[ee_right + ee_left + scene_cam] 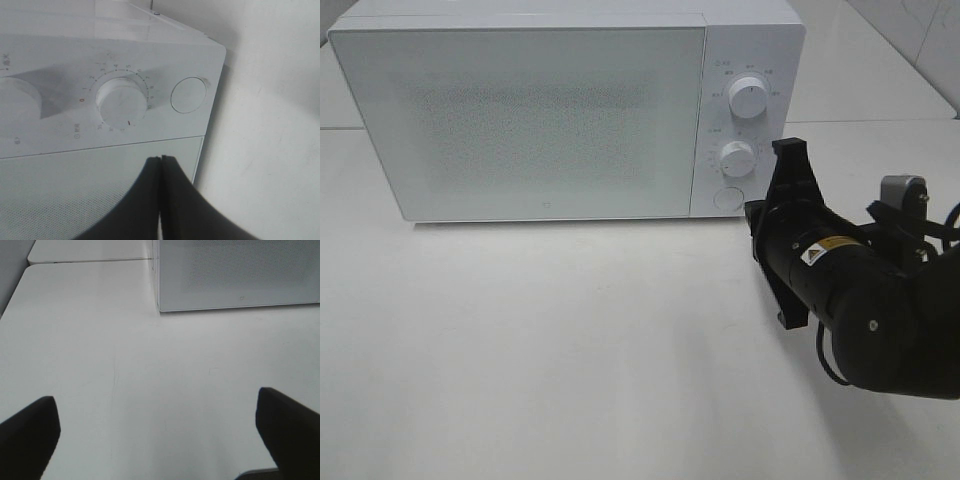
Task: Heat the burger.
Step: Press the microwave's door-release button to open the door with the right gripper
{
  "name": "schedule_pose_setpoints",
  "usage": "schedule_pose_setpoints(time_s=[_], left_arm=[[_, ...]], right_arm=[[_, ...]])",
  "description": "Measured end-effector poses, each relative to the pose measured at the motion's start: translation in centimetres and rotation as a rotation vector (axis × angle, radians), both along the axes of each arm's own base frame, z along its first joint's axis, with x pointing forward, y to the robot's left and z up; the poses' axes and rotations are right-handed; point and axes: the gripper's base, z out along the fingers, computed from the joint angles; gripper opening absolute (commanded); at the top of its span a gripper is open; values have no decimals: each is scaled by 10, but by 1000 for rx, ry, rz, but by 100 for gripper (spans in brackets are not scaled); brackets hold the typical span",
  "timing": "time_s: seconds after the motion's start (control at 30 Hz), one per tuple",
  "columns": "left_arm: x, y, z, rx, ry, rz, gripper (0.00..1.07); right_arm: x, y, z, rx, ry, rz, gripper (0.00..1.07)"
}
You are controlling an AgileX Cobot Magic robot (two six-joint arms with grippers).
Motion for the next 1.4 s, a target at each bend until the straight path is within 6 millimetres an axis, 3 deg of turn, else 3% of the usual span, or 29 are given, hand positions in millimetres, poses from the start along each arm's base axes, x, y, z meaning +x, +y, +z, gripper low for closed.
schedule_pose_setpoints(time_s=[0.27,1.07,1.4], left_arm=[[0,0,0,0,0,0,100],[0,0,0,0,0,0,100],[0,0,0,0,0,0,100]], right_arm=[[20,14,-11,22,17,-13,0],[75,15,-39,59,99,-99,0],[90,12,-39,61,97,-122,0]])
